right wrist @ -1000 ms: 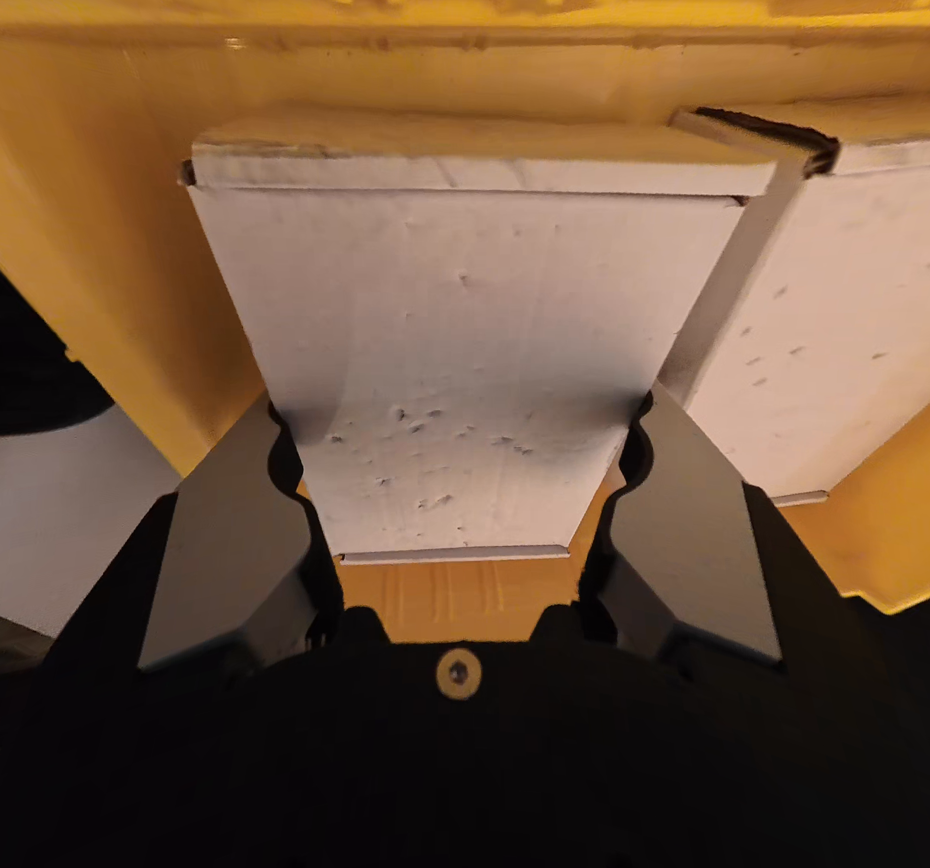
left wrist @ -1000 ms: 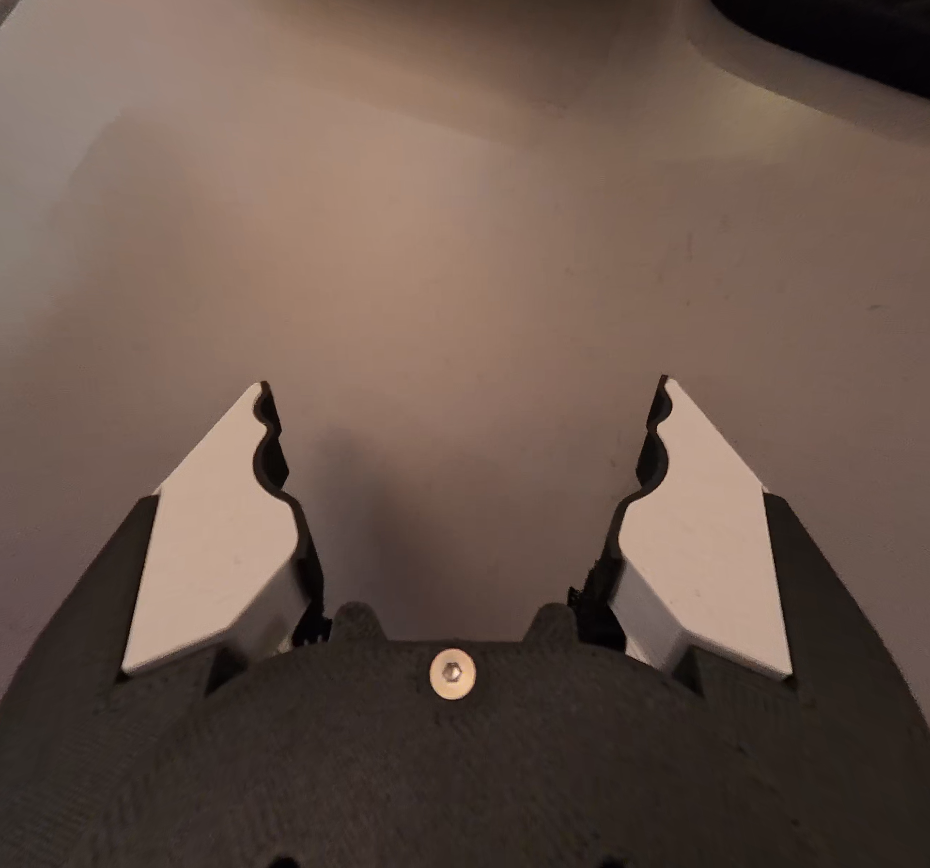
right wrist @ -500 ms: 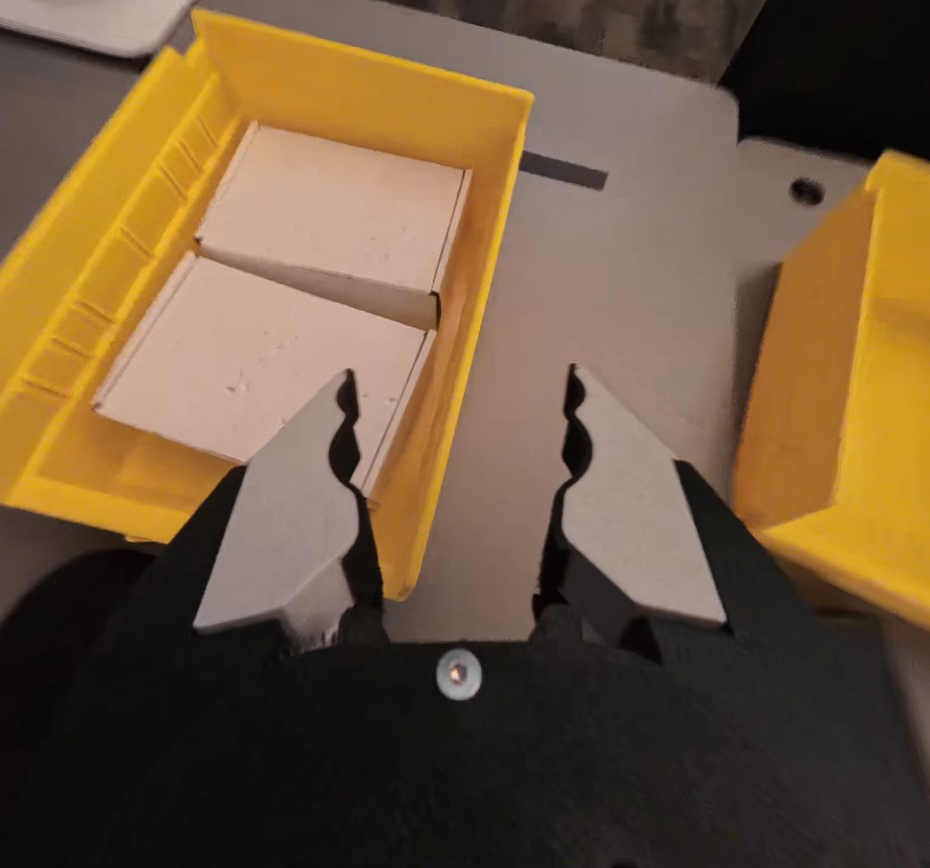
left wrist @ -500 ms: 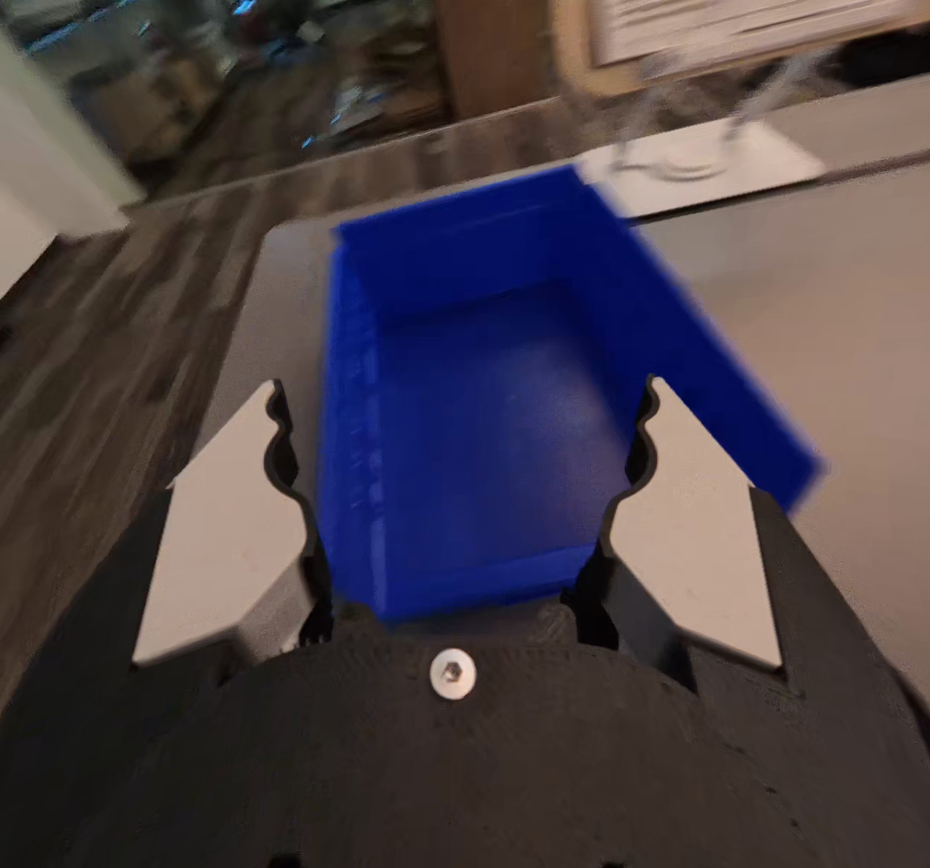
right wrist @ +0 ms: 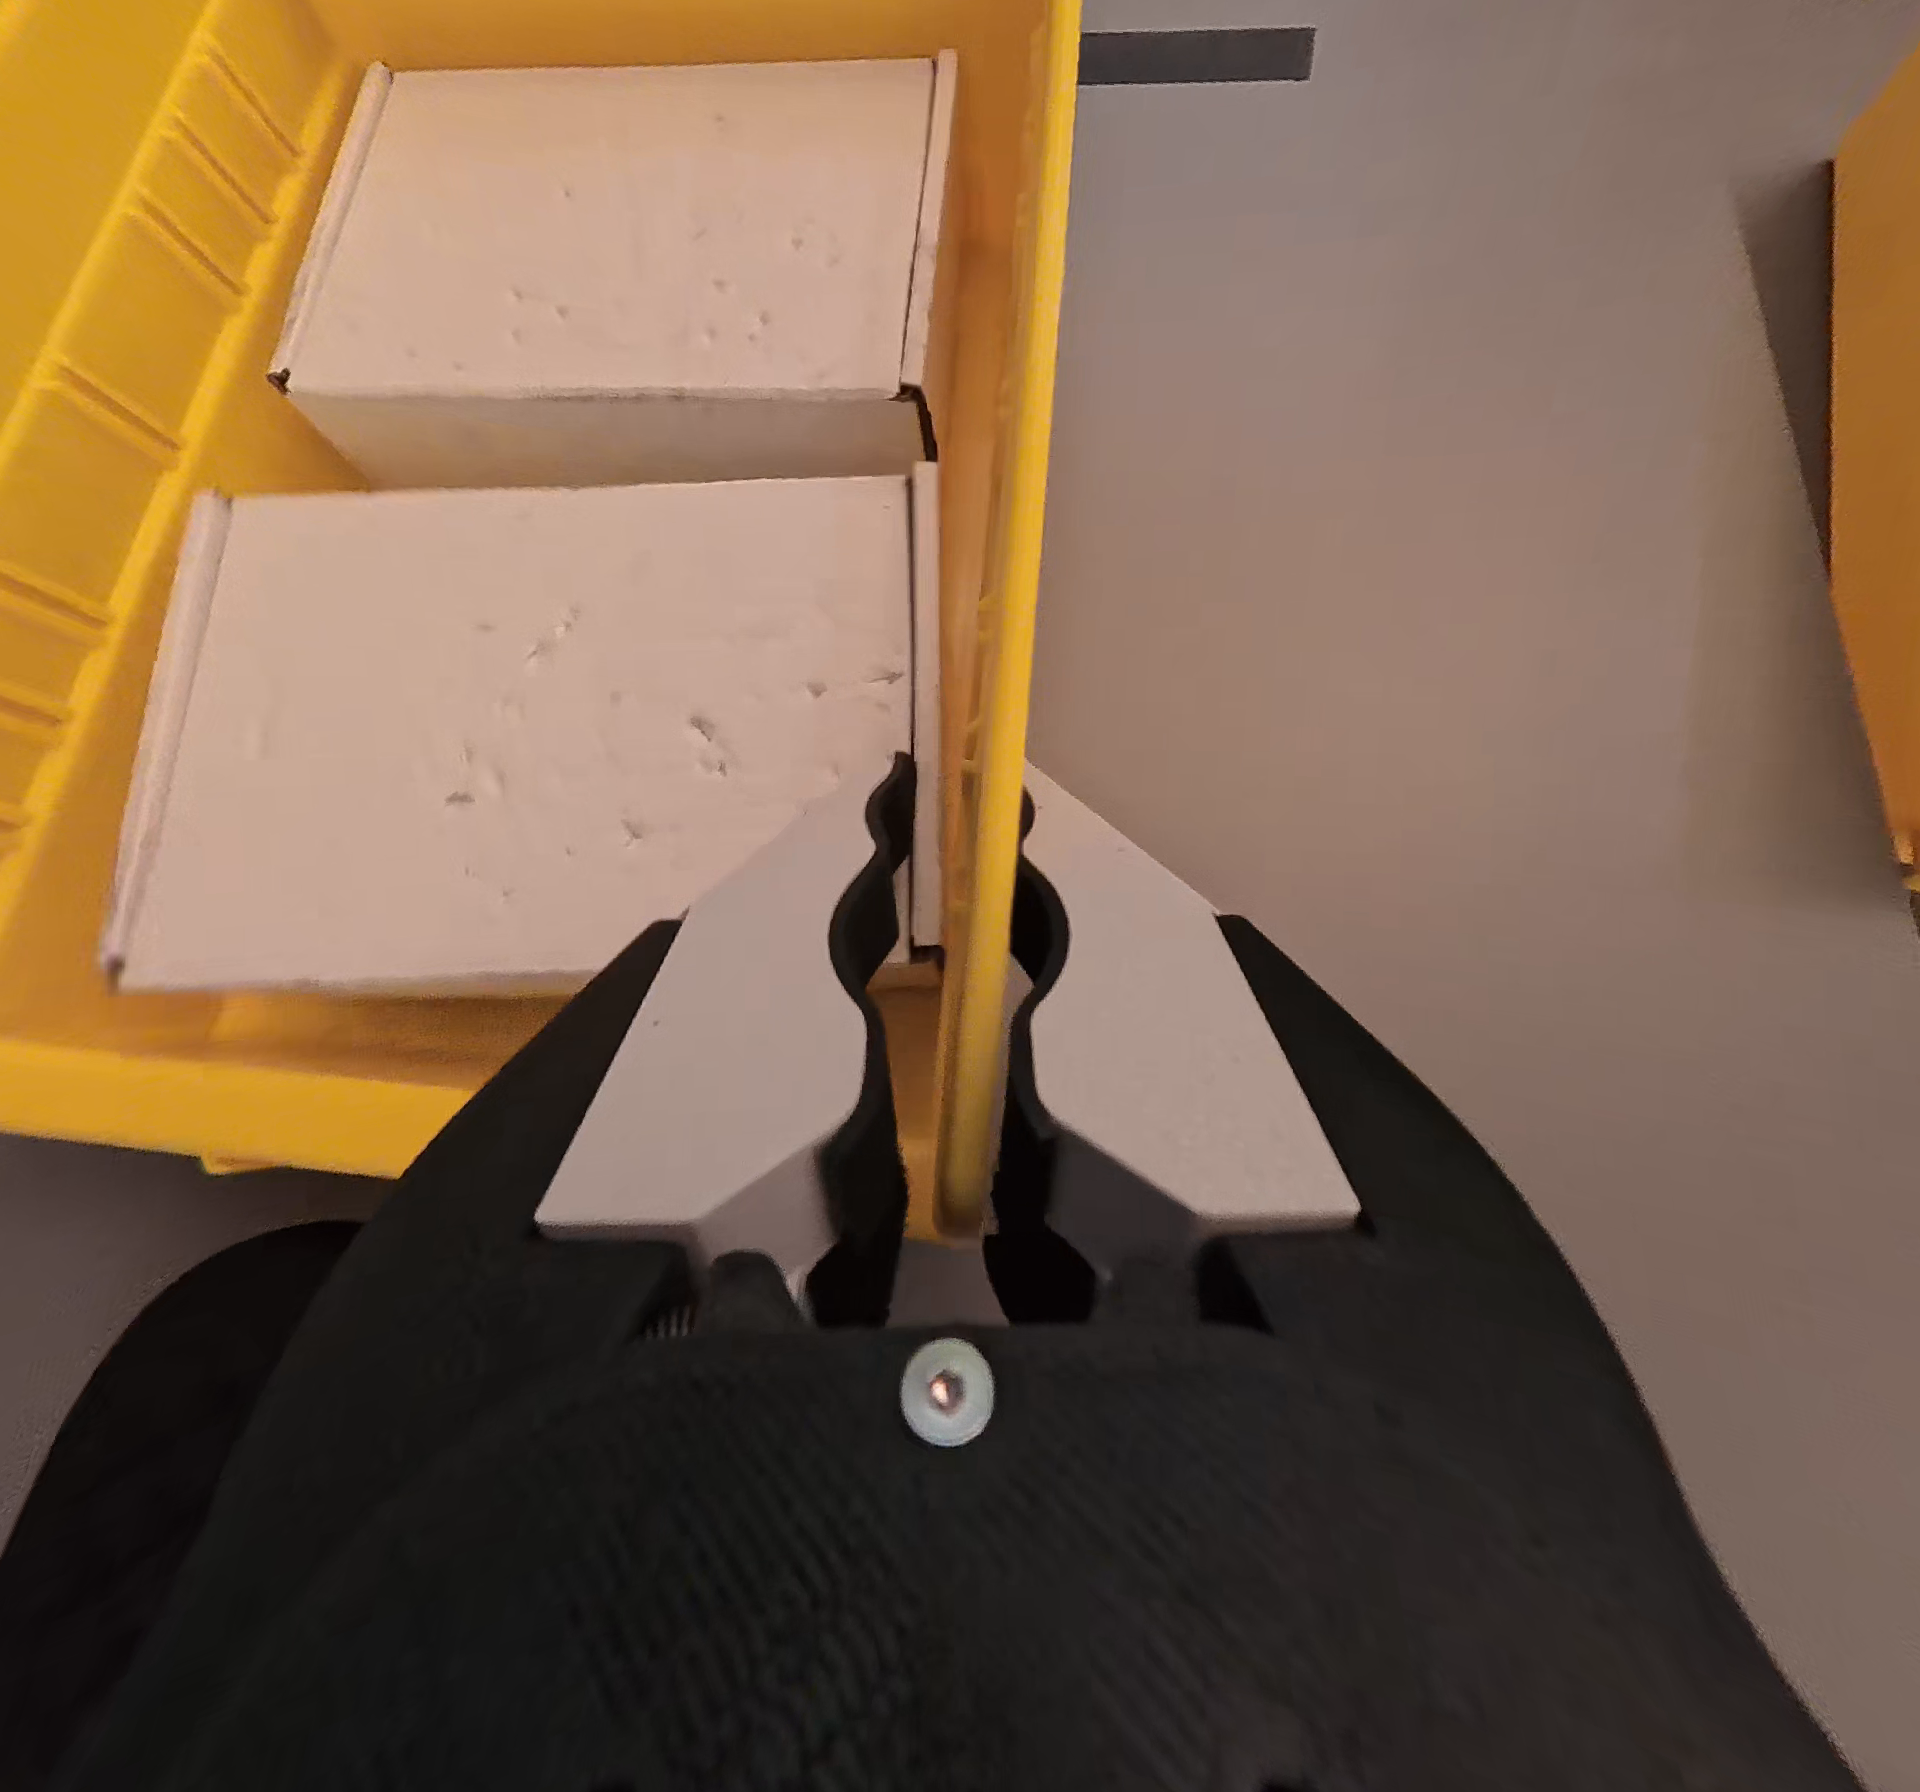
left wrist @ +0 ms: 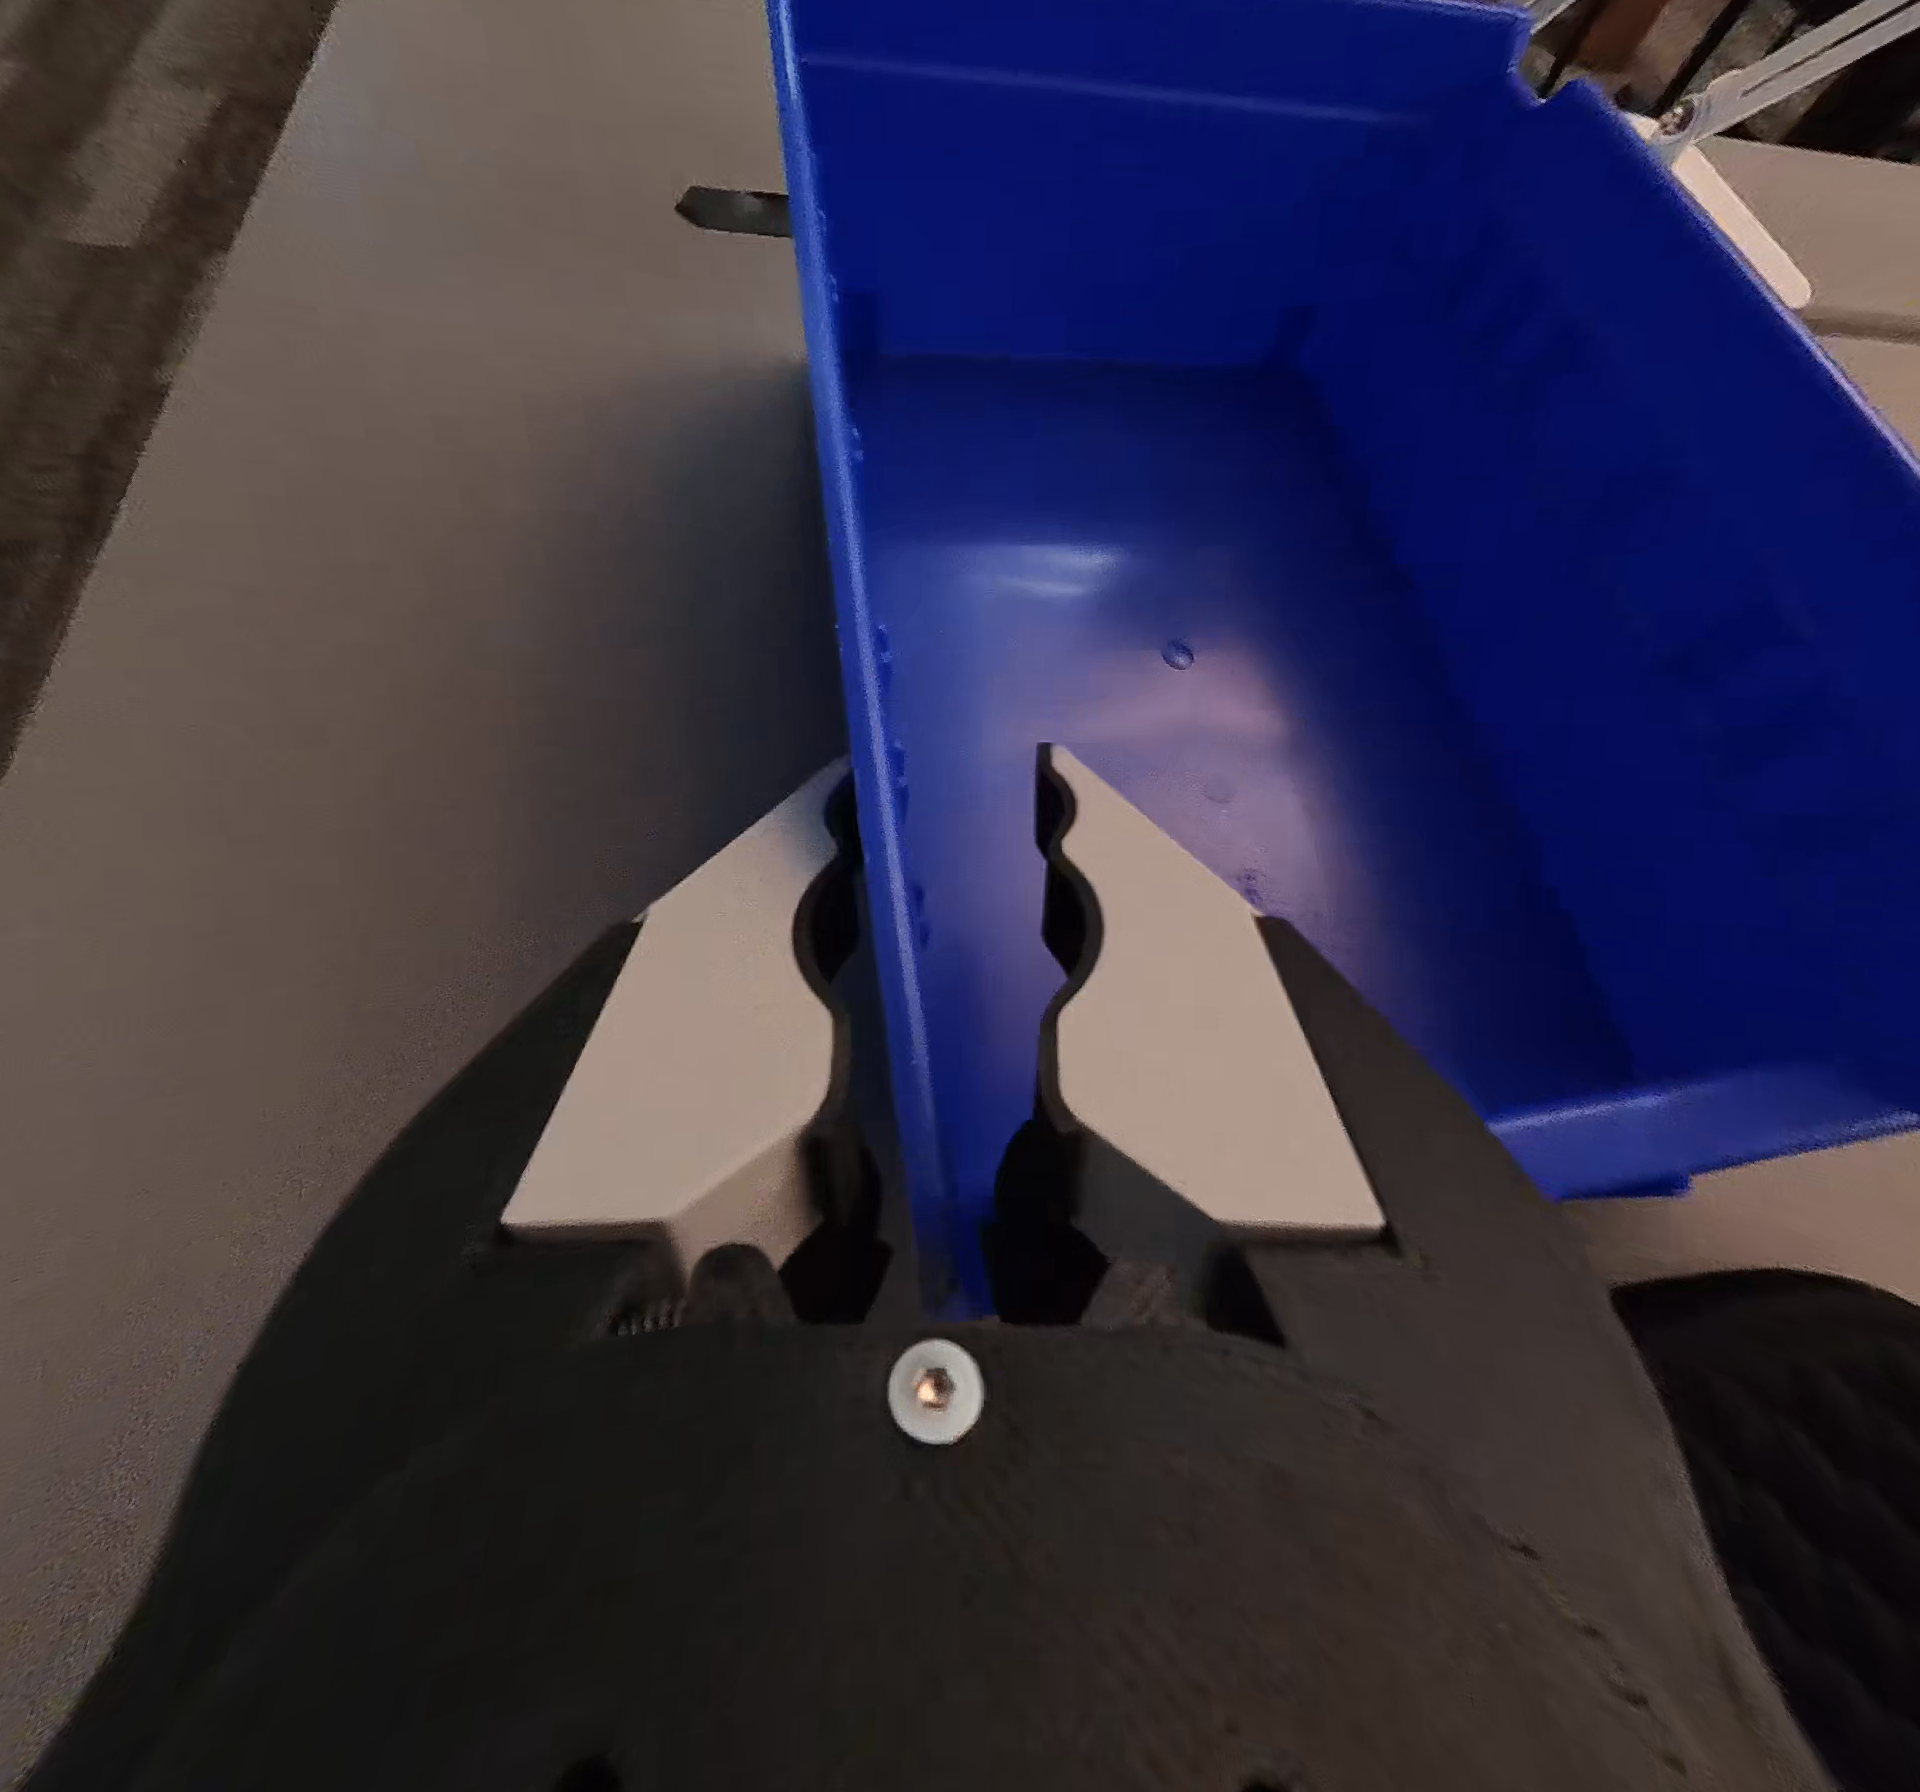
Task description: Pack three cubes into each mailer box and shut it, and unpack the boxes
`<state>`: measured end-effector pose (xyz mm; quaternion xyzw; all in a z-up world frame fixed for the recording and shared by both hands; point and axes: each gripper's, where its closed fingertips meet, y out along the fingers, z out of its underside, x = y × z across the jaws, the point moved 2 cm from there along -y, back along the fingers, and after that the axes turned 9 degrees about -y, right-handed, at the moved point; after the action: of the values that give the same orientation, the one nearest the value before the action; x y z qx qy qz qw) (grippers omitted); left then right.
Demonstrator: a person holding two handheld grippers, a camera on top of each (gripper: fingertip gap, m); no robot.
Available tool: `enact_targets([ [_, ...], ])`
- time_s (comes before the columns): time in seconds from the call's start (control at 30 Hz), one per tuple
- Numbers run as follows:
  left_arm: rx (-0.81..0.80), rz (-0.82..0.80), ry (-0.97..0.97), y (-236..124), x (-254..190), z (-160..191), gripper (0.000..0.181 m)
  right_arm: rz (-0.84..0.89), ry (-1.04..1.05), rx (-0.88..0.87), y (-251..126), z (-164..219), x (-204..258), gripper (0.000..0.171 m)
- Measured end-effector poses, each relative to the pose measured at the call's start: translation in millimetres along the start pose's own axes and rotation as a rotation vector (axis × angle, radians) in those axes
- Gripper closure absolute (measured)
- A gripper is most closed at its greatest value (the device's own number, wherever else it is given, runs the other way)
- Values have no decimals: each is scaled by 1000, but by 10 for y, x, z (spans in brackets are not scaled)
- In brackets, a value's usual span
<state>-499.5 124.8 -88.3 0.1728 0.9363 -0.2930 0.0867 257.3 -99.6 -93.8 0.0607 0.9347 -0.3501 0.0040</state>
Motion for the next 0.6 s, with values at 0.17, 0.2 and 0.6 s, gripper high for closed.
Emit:
enact_targets([
  [0.17,21,-86,118,27,-90,44,178,18,-89,2,-5,-25,347,161],
  [0.2,29,-84,154,32,-161,66,178,26,-100,2,0,-35,421,161],
  [0.6,90,-89,292,0,-1004,376,166,-38,-140,-36,138,-232,1425,160],
])
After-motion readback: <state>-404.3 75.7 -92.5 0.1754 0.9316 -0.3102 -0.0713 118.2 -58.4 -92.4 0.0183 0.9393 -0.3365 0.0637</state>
